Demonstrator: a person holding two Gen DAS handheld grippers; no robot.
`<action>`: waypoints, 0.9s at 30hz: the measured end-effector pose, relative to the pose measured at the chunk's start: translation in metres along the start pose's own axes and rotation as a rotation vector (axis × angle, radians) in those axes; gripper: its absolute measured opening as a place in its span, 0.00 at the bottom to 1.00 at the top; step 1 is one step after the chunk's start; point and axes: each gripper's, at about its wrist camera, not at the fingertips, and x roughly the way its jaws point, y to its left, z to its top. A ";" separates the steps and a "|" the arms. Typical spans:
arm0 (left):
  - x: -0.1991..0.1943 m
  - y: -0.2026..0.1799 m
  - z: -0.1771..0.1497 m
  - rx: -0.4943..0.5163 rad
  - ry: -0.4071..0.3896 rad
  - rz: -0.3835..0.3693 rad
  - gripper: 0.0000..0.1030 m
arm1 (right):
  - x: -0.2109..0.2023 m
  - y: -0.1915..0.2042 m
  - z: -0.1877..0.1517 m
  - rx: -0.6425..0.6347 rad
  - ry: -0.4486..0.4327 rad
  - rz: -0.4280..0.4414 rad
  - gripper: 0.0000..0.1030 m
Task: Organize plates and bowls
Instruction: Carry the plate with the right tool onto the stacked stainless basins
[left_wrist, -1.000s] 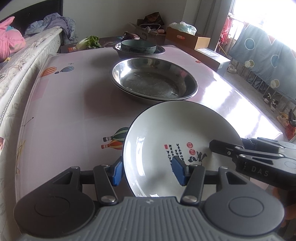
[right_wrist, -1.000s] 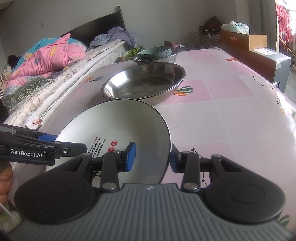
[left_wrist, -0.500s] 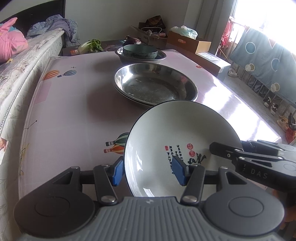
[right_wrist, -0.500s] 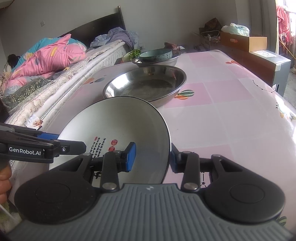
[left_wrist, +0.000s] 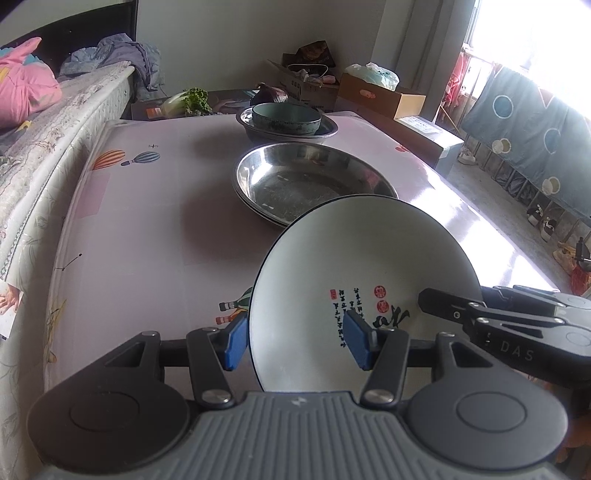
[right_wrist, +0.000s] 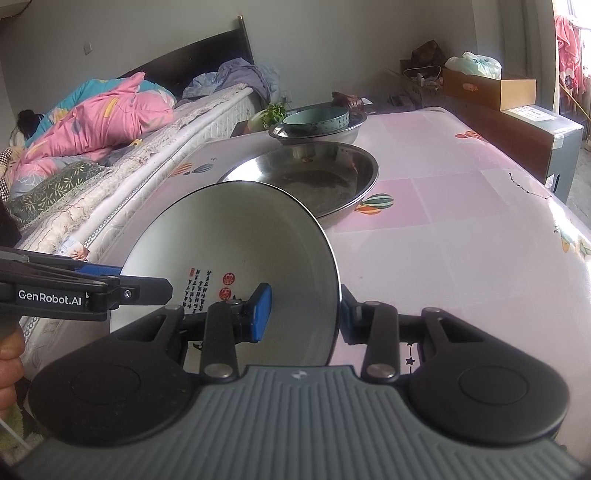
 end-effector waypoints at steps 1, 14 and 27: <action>0.000 0.000 0.002 -0.002 -0.002 -0.001 0.53 | 0.000 0.000 0.003 0.000 -0.001 0.000 0.36; 0.006 0.000 0.036 -0.010 -0.038 -0.007 0.53 | 0.011 -0.009 0.039 0.012 -0.011 0.000 0.36; 0.030 0.004 0.075 -0.019 -0.057 -0.015 0.53 | 0.047 -0.023 0.083 0.030 -0.007 -0.006 0.36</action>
